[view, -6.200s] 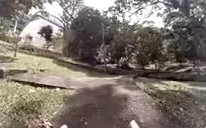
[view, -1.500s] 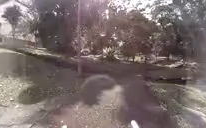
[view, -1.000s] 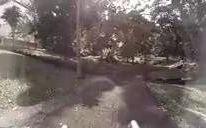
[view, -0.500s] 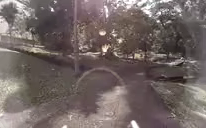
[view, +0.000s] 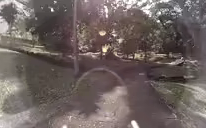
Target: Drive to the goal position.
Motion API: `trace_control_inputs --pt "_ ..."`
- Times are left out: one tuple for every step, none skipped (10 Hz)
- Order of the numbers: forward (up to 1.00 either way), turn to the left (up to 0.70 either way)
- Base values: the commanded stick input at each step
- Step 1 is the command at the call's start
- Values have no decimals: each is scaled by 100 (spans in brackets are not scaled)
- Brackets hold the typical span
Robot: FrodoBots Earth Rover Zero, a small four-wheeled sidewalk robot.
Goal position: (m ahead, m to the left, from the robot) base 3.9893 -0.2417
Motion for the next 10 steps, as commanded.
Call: trace_control_inputs --pt "0 -85" --pt "0 -85" --pt "0 -85" --pt "0 -85" --pt "0 -85" --pt "0 -82" --pt "0 -71" --pt "0 -60" --pt "0 -48" --pt "0 -37"
